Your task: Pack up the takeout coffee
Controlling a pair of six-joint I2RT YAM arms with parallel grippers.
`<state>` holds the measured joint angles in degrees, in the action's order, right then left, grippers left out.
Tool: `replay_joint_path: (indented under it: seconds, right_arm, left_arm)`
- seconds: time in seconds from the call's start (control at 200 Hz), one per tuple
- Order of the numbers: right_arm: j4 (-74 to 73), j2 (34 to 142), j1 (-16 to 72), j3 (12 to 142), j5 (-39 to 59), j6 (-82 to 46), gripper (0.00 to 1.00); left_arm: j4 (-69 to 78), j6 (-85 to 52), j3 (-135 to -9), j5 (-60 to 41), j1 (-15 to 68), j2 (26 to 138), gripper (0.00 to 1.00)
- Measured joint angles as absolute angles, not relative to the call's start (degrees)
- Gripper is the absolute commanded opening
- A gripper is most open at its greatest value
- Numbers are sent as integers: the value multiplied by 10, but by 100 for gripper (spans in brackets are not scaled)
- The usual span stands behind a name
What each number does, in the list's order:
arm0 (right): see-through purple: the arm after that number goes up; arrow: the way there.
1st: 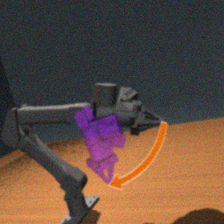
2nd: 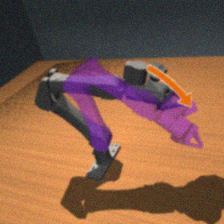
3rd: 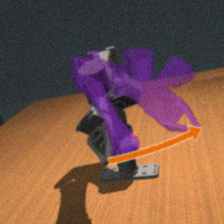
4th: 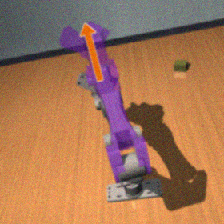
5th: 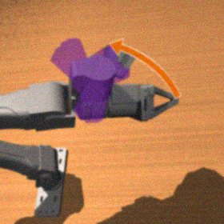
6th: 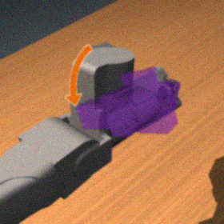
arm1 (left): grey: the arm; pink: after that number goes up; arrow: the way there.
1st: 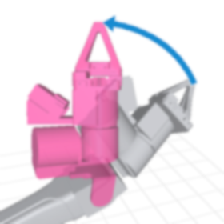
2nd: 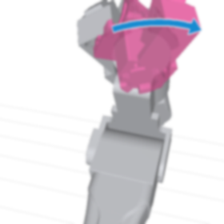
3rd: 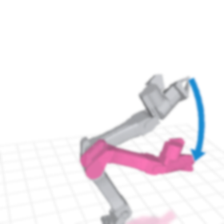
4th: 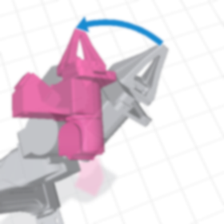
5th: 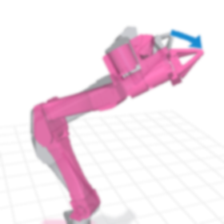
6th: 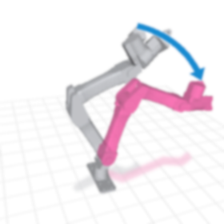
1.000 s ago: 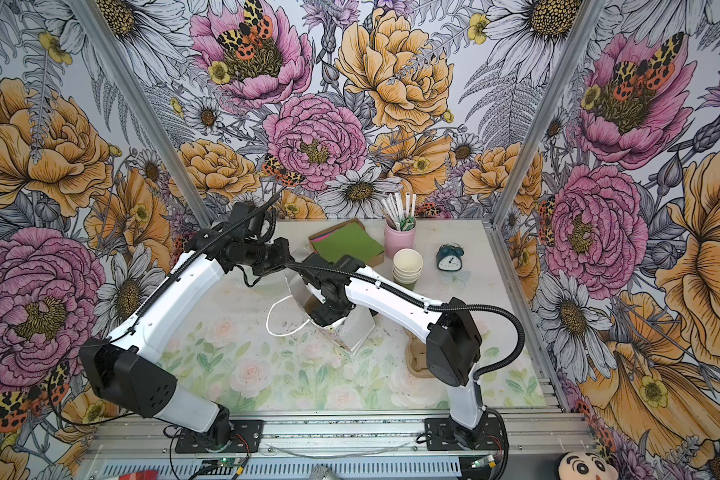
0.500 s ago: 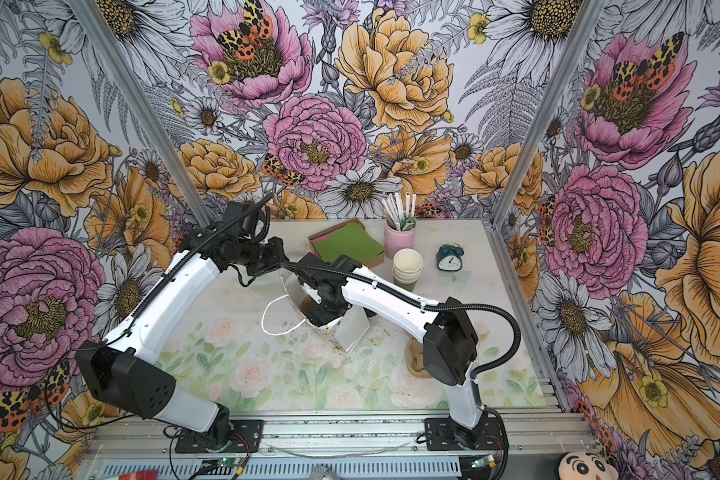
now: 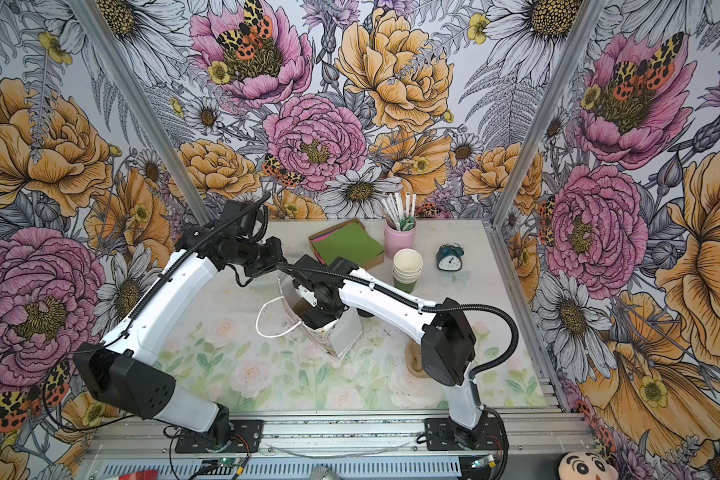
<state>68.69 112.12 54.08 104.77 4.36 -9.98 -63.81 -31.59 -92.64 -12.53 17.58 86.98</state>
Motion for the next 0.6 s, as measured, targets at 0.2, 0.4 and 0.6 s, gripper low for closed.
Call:
replay_joint_path:
  seconds: [0.2,0.4,0.6]
  right_arm:
    - [687,1122,541,1049,44,-100,77]
    - [688,1122,541,1050,44,-100,77]
    - [689,1123,541,1051,44,-100,77]
  left_arm:
    - [-639,-314,-927,-125,176,870,0]
    - [-639,-310,-926,-125,176,870,0]
    - [-639,-295,-927,-126,176,870,11]
